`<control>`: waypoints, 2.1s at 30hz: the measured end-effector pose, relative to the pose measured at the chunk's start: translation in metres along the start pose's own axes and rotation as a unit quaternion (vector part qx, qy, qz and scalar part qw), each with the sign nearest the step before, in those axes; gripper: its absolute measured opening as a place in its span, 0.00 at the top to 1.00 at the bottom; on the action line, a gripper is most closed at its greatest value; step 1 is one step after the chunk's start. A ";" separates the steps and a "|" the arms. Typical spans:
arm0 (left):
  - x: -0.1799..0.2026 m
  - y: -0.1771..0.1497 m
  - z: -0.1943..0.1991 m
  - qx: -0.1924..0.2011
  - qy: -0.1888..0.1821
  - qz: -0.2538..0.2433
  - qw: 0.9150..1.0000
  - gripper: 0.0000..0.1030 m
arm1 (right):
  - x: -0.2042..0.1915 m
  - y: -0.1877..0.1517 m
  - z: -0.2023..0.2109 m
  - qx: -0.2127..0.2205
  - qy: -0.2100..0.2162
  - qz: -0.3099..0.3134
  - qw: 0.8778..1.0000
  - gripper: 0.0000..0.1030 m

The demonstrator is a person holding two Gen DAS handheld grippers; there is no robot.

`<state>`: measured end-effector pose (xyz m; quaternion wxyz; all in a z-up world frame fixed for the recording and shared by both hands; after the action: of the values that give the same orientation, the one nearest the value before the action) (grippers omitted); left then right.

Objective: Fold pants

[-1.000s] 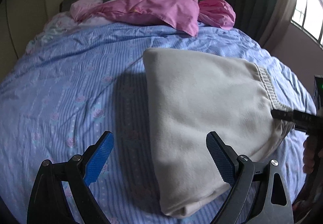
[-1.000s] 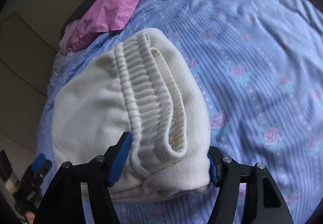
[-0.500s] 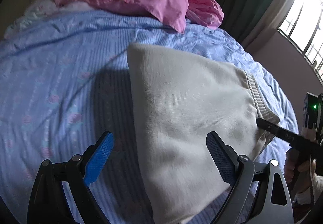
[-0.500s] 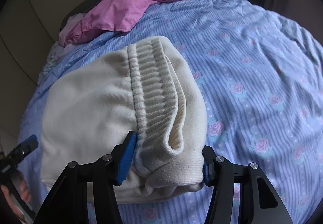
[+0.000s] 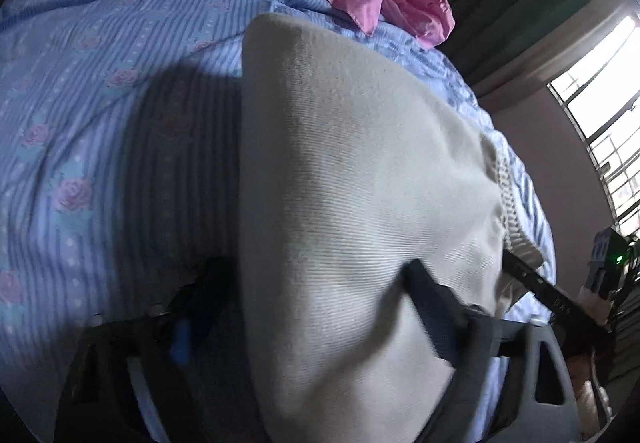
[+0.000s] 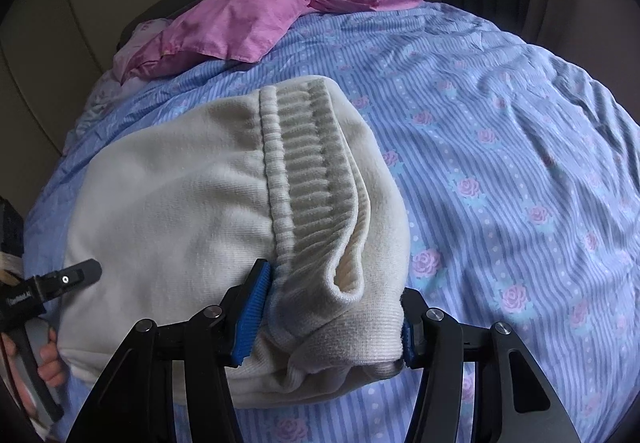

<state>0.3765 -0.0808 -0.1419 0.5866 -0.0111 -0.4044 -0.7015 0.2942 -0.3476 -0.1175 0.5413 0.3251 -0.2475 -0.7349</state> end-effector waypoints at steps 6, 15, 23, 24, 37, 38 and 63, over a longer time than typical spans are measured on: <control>0.015 0.006 0.002 -0.007 0.021 -0.002 1.000 0.66 | 0.006 0.000 0.003 0.004 0.016 -0.015 1.000 0.52; 0.067 0.021 0.033 0.044 0.088 -0.120 0.988 0.74 | 0.015 0.007 0.020 0.012 0.056 -0.039 0.998 0.66; 0.083 0.034 0.066 0.061 0.063 -0.106 0.990 0.74 | 0.007 0.032 0.064 0.055 0.057 -0.026 0.997 0.68; 0.085 0.035 0.073 0.065 0.062 -0.109 0.990 0.74 | 0.006 0.034 0.069 0.058 0.058 -0.025 0.996 0.68; 0.081 0.047 0.193 0.142 0.076 -0.145 0.976 0.74 | -0.070 0.057 0.149 0.114 0.080 0.041 0.989 0.69; 0.076 0.048 0.206 0.152 0.077 -0.145 0.975 0.74 | -0.081 0.058 0.156 0.122 0.083 0.049 0.988 0.69; -0.213 0.084 0.396 0.216 0.285 -0.056 0.932 0.74 | -0.423 0.019 0.117 0.124 0.227 0.150 0.954 0.69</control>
<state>0.3310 0.3235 0.0670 0.6252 0.3385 -0.3621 -0.6028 0.3043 0.0532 0.0630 0.6427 0.5070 -0.2529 -0.5157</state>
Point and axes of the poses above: each gripper's, at about its wrist camera, not at the fingertips, and z roughly against the way its jaws point, x to its right, y to its top, the point moved 5 cm from there along -z, roughly the way its jaws point, and after that the axes turned 9 degrees about x, right-handed, at the moved point
